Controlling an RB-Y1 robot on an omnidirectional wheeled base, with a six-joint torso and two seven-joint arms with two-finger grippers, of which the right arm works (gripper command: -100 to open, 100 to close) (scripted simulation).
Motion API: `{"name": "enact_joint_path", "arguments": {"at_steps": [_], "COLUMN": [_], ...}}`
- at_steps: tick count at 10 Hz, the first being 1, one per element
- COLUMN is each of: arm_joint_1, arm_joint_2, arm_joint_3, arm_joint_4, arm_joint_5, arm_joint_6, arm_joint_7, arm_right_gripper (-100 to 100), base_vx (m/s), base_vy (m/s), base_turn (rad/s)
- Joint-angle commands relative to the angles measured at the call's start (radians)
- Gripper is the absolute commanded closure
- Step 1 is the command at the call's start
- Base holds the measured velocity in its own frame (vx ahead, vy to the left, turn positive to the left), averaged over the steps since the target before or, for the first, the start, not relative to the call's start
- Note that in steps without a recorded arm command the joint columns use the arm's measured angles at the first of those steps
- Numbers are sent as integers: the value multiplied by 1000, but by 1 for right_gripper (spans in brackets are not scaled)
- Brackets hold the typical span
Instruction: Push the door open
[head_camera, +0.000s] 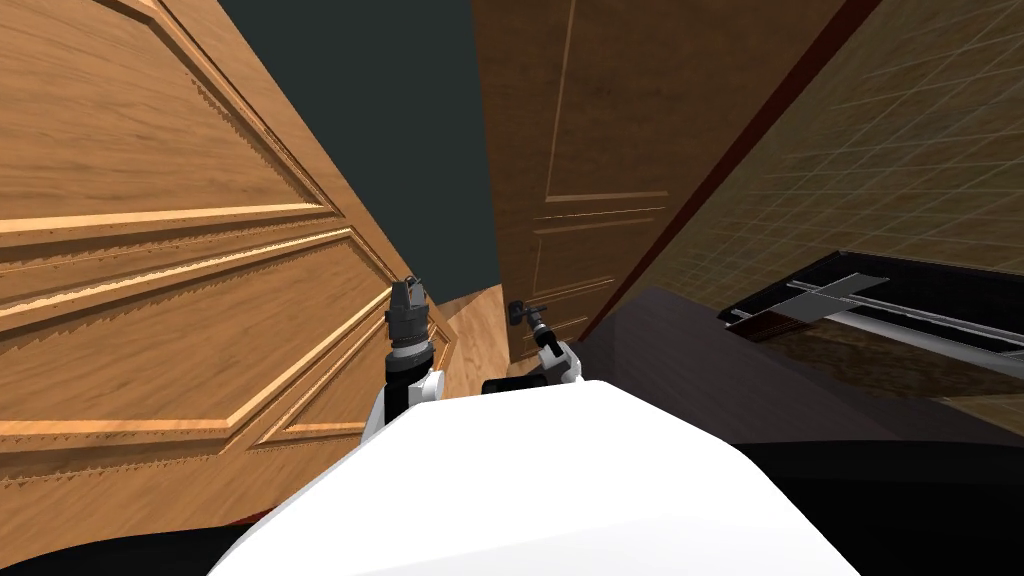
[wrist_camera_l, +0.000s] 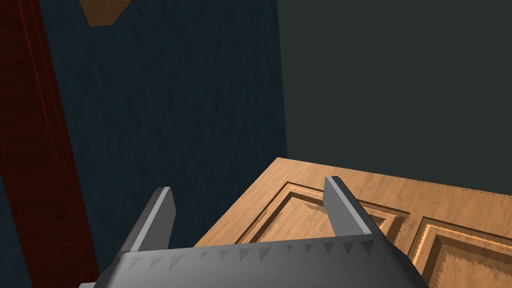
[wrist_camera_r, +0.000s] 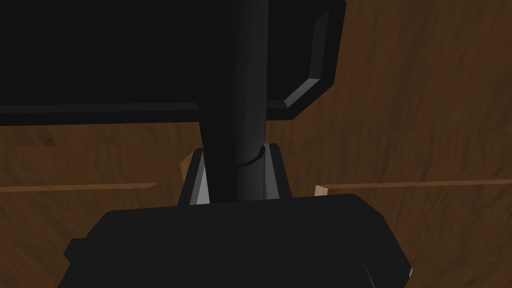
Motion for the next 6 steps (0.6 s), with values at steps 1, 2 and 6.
{"name": "enact_joint_path", "arguments": {"at_steps": [1,2,6], "arm_joint_1": [-12,-14,-22], "arm_joint_2": [-12,-10,-2], "arm_joint_3": [-31,-41,-81], "arm_joint_4": [4,7,17], "arm_joint_5": [-5,-6,-9], "arm_joint_6": [-8,-8,-8], "arm_joint_7": [1,3,12], "arm_right_gripper": [100,100,100], "base_vx": [77,75,100], "base_vy": [86,89,98], "base_turn": [-58,-49,-57]}}
